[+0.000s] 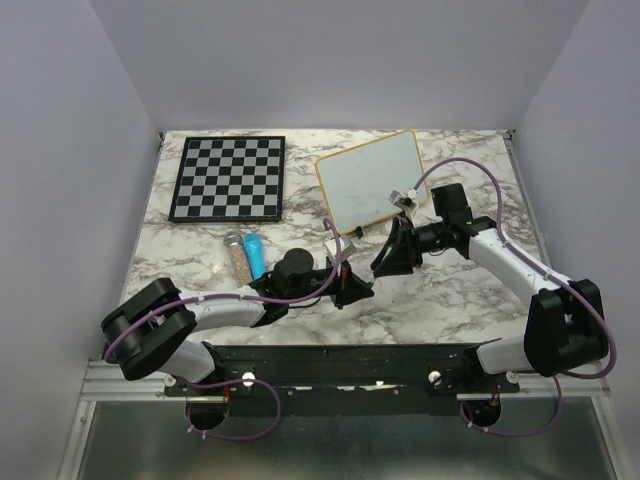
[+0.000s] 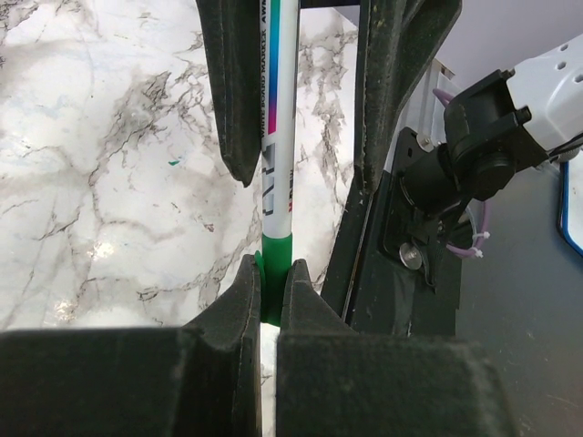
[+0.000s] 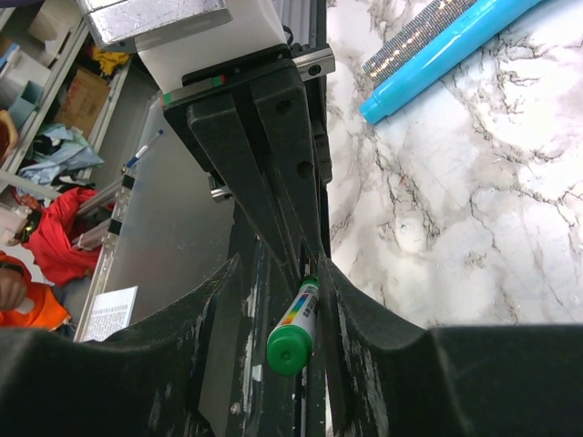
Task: Write a sentence on the whiteboard
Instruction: Open the pen cap of the whiteboard marker.
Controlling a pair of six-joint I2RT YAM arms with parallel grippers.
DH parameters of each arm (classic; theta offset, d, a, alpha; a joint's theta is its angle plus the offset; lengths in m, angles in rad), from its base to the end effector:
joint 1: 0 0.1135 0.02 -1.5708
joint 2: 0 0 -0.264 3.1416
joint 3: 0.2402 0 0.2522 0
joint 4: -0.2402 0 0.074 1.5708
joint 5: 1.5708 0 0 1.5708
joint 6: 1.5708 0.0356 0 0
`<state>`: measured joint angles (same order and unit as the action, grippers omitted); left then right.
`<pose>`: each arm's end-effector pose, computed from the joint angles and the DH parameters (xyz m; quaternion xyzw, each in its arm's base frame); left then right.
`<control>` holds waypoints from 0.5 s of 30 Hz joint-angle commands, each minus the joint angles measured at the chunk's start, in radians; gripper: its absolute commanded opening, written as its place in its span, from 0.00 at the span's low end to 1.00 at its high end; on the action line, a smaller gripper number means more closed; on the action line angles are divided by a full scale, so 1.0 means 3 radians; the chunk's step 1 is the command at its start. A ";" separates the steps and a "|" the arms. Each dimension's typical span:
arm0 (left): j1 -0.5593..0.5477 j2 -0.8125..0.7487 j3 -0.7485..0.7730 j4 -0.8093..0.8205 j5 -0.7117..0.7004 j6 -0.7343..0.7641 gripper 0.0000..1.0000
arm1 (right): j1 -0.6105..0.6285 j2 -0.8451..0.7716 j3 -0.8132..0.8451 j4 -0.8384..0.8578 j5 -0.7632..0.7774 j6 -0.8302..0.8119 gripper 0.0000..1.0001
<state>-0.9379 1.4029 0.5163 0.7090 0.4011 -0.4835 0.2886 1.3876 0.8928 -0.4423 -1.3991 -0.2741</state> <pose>0.1558 -0.2358 0.2030 0.2938 0.7035 -0.5260 0.3769 0.2425 0.1086 0.2450 -0.3946 0.6428 0.6135 0.2340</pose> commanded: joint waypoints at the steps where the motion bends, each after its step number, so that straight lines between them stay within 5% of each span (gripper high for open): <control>1: 0.0017 -0.0033 0.0084 0.0117 0.0003 -0.0009 0.00 | 0.0040 0.0038 0.0020 -0.0019 -0.0056 -0.0058 0.47; 15: 0.0017 -0.0039 0.0140 -0.0016 0.0003 0.0011 0.00 | 0.0045 0.0038 -0.0021 0.0012 -0.0056 -0.0104 0.42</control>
<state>-0.9379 1.4025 0.5236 0.7078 0.4011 -0.4873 0.2932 1.3899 0.8928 -0.4412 -1.3991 -0.2890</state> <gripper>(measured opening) 0.067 0.434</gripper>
